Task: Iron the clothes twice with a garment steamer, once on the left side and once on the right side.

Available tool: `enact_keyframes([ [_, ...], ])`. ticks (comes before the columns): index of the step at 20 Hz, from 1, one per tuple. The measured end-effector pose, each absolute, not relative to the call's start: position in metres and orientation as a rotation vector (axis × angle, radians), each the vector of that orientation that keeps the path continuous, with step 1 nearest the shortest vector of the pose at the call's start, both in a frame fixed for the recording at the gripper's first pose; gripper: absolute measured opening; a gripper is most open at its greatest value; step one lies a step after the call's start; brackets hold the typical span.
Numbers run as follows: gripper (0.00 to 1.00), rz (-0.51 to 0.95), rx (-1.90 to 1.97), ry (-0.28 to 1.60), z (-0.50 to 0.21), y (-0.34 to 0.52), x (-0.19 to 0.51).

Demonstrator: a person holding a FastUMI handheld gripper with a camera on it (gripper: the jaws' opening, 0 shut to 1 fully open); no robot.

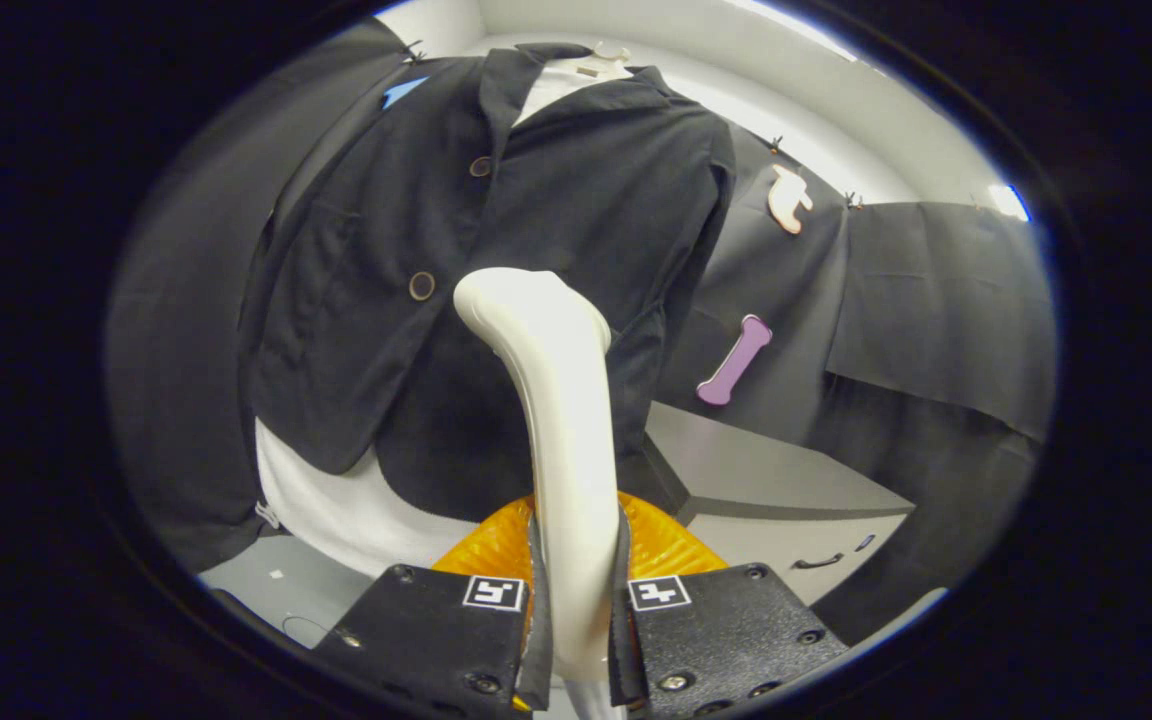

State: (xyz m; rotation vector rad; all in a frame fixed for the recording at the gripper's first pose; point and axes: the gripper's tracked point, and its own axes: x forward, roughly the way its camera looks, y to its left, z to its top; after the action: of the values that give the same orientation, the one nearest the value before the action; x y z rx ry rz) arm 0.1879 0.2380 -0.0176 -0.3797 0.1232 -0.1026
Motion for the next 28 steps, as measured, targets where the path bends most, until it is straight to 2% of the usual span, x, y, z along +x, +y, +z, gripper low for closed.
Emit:
enact_keyframes([
  [18,0.25,-0.069,-0.465,0.345,-0.122,0.222,0.171],
  [22,0.25,-0.023,-0.435,0.343,-0.114,0.232,0.158],
  [28,0.25,0.080,-0.396,0.223,-0.052,0.285,0.135],
])
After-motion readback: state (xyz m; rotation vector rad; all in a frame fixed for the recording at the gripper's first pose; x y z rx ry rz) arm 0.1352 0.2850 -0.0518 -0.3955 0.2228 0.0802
